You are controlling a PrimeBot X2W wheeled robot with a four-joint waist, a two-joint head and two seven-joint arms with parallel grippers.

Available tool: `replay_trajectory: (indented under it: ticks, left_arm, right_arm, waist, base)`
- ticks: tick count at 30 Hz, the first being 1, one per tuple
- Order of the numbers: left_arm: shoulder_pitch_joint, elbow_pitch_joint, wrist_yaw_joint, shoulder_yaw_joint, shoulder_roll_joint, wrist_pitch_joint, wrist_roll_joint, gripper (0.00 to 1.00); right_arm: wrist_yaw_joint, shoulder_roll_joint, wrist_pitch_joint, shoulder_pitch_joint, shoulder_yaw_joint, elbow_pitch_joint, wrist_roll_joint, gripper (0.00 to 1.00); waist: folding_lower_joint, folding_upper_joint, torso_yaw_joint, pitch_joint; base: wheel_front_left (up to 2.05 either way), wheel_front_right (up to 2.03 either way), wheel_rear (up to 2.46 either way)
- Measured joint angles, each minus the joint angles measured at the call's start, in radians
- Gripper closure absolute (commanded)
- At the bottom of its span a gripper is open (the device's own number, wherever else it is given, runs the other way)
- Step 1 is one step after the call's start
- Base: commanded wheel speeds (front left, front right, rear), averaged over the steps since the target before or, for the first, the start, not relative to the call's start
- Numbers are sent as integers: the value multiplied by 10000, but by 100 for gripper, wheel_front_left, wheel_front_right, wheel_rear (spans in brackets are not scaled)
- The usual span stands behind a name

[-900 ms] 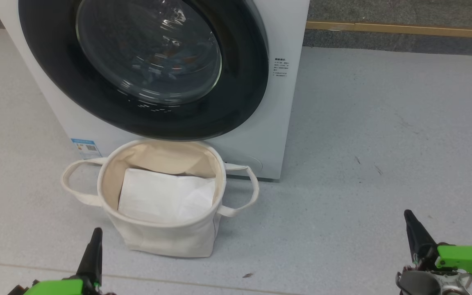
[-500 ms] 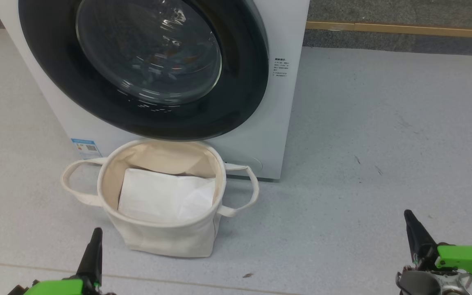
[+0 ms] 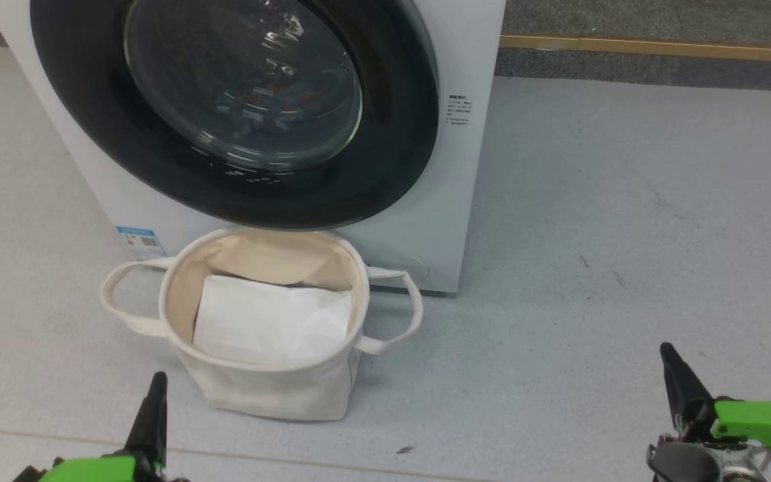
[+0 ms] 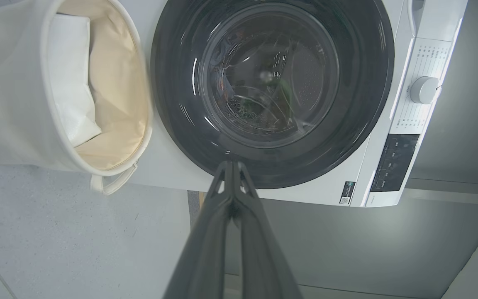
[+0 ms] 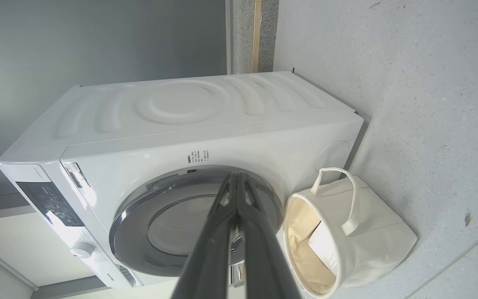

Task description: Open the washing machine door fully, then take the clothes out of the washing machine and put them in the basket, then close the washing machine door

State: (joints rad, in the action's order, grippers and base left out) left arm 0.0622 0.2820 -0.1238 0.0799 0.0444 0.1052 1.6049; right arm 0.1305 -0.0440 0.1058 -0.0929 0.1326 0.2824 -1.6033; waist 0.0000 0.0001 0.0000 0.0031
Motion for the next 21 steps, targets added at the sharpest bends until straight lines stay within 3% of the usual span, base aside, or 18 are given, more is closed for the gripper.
replay_trajectory:
  ticks: [17, 18, 21]
  left_arm:
    - [0, 0, 0, 0, 0, 0, 0, 100]
    - [0, 0, 0, 0, 0, 0, 0, 0]
    - [-115, 376, 6, -23, -19, -13, 0, 0]
  right_arm:
    - [0, 0, 0, 0, 0, 0, 0, 100]
    - [0, 0, 0, 0, 0, 0, 0, 0]
    - [0, 38, -4, 74, -17, 391, 0, 0]
  waist:
    - [0, 0, 0, 0]
    - [0, 0, 0, 0]
    - [0, 0, 0, 0]
  base:
    - [0, 0, 0]
    - [0, 0, 0]
    - [0, 0, 0]
